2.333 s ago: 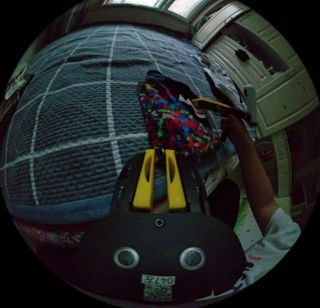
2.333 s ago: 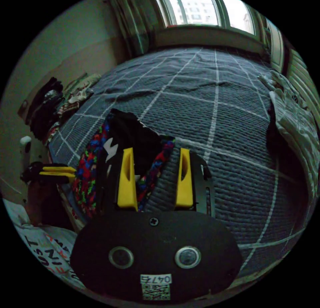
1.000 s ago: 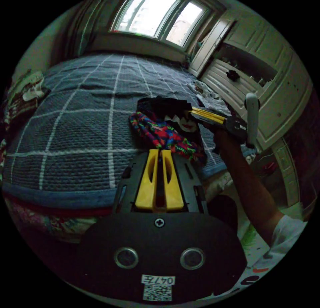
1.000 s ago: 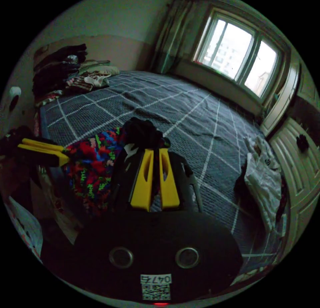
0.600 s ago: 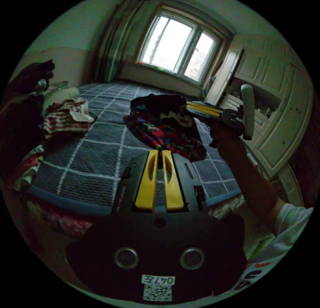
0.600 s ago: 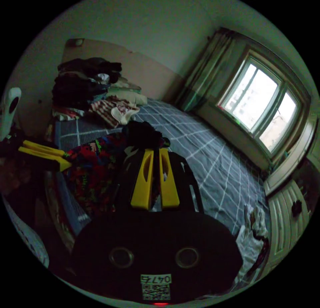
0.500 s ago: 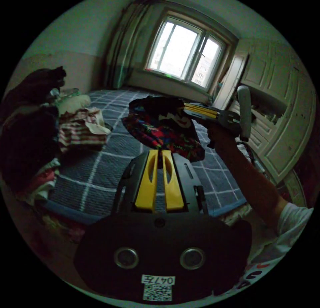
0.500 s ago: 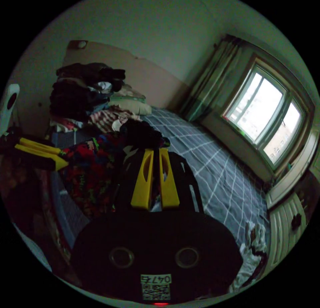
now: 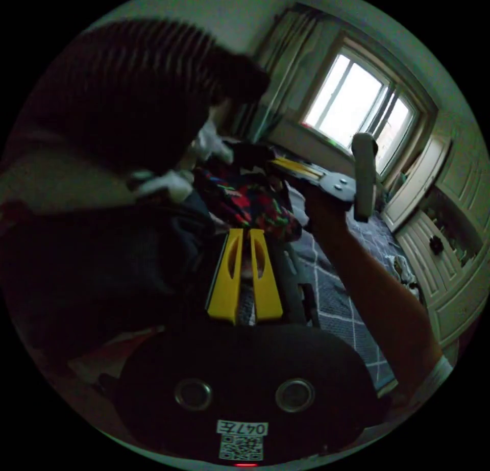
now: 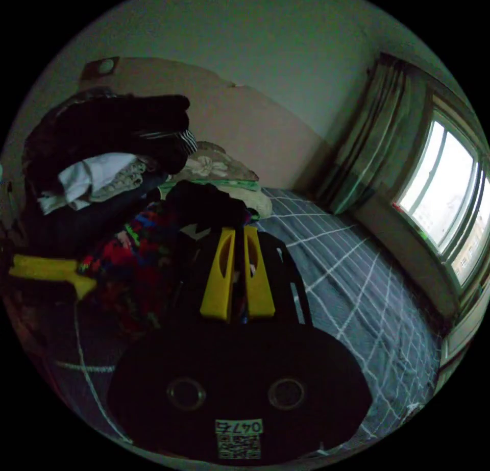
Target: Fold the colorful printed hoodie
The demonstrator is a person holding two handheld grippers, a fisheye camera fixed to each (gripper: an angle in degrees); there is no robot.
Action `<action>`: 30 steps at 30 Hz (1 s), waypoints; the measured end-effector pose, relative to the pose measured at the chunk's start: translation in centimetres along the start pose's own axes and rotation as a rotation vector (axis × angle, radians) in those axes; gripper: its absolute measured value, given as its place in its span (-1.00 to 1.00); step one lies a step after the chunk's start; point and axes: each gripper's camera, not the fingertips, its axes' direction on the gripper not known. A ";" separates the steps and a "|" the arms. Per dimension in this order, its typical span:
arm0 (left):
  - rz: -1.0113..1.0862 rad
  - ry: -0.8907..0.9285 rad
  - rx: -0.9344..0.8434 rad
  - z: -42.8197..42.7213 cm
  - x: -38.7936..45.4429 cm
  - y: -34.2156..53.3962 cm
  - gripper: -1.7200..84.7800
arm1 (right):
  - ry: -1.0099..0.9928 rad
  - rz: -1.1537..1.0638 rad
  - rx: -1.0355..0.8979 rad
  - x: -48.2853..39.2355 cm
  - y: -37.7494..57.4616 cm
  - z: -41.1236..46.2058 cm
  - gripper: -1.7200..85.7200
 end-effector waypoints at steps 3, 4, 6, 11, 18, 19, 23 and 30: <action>-0.038 0.015 -0.059 2.1 -2.5 0.6 -0.93 | -0.107 0.019 -0.057 -1.5 -0.8 7.4 -0.94; -0.016 -0.016 -0.067 2.4 -2.9 1.0 -0.91 | -0.123 0.007 -0.117 -2.4 -0.8 10.2 -0.94; 0.024 -0.052 -0.057 2.1 -2.9 1.5 -0.87 | -0.097 0.004 -0.177 -3.5 -0.4 13.5 -0.93; 0.014 -0.174 -0.007 -0.9 -2.6 2.0 -0.76 | -0.180 0.103 -0.184 -2.4 -1.5 17.0 -0.81; 0.022 0.032 0.211 -3.0 -2.3 1.7 -0.96 | -0.402 0.434 0.105 3.2 -2.6 15.4 -0.92; 0.062 0.005 0.181 -1.8 -1.8 1.1 -0.97 | -0.407 0.415 0.137 3.1 -2.6 15.2 -0.94; 0.097 -0.168 0.034 1.9 -0.6 1.0 -0.98 | -0.500 0.313 0.013 1.2 -2.7 17.6 -0.97; 0.019 -0.219 -0.096 3.6 -1.9 1.3 -0.98 | -0.347 0.289 -0.246 -1.3 -1.0 23.4 -0.97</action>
